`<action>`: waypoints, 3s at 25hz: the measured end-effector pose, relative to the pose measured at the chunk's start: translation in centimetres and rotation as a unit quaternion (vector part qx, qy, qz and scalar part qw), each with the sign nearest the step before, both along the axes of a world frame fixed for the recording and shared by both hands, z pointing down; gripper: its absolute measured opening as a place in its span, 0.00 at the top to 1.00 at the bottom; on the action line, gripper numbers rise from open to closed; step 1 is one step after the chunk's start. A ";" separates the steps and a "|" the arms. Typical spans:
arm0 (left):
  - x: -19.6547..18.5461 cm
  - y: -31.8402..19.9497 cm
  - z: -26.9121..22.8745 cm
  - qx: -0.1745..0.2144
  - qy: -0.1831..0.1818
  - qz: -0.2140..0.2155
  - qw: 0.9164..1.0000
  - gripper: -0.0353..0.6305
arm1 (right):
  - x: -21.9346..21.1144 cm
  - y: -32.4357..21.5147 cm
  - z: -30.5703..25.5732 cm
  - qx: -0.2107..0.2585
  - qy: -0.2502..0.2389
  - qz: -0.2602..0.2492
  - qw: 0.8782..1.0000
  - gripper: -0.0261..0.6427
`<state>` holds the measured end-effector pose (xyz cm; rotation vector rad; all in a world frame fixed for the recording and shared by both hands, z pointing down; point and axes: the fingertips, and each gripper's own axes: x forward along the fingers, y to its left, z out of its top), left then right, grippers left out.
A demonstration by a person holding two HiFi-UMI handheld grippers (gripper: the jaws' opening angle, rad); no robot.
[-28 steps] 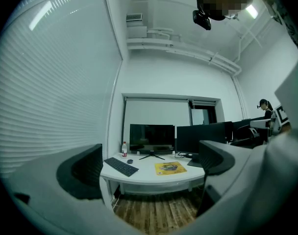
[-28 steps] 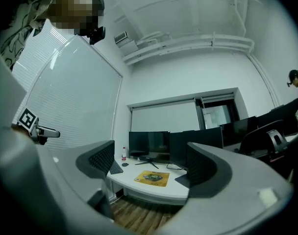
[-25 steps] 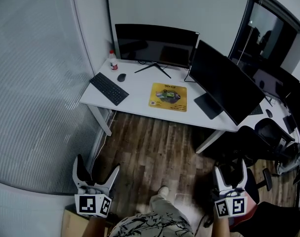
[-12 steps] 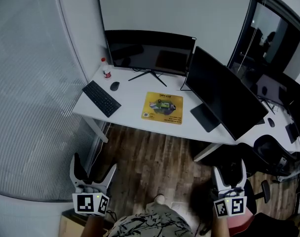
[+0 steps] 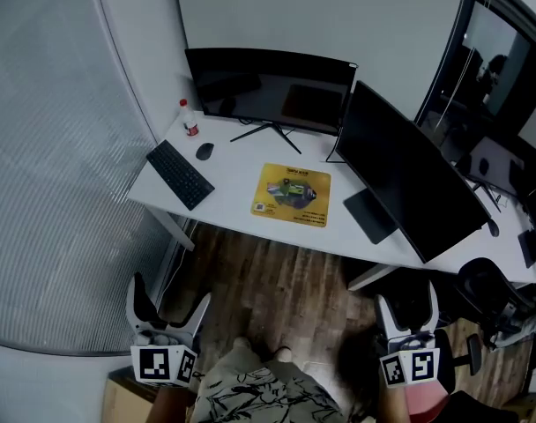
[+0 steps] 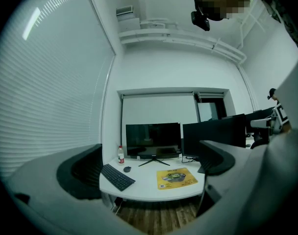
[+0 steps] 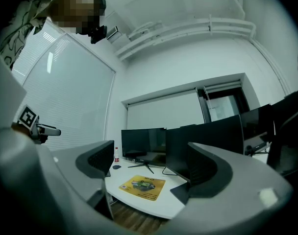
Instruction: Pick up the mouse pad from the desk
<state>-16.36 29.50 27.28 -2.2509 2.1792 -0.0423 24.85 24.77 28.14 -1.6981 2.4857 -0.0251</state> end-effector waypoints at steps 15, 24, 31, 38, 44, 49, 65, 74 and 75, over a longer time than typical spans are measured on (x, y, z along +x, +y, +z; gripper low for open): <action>-1.5 -10.8 1.7 -0.003 0.005 0.022 1.000 0.04 | -1.6 -9.0 0.9 -0.005 0.012 0.020 1.000 0.27; -4.0 -21.9 1.7 -0.008 0.005 0.043 0.999 0.04 | -4.3 -18.7 0.2 -0.005 0.013 0.042 0.999 0.27; -5.3 -29.2 1.5 -0.011 0.004 0.075 0.997 0.04 | -6.0 -24.0 -0.5 -0.005 0.018 0.066 0.998 0.27; -5.8 -34.6 2.3 -0.024 0.002 0.120 0.992 0.04 | -7.6 -27.3 -0.7 -0.005 0.024 0.093 0.995 0.27; -5.3 -37.6 4.1 -0.049 0.007 0.133 0.990 0.04 | -7.9 -29.5 1.4 -0.040 0.030 0.098 0.994 0.27; -3.2 -41.1 6.9 -0.079 0.014 0.147 0.986 0.04 | -7.7 -33.2 3.9 -0.068 0.046 0.092 0.992 0.27; 2.7 -49.1 19.2 -0.212 0.029 0.167 0.962 0.05 | -8.9 -43.8 18.5 -0.210 0.062 0.016 0.976 0.27; 4.7 -49.7 28.5 -0.291 0.041 0.180 0.939 0.05 | -10.6 -44.9 30.0 -0.318 0.071 -0.015 0.945 0.27; 4.9 -49.7 29.6 -0.300 0.040 0.181 0.936 0.06 | -10.6 -45.0 31.2 -0.328 0.073 -0.016 0.942 0.27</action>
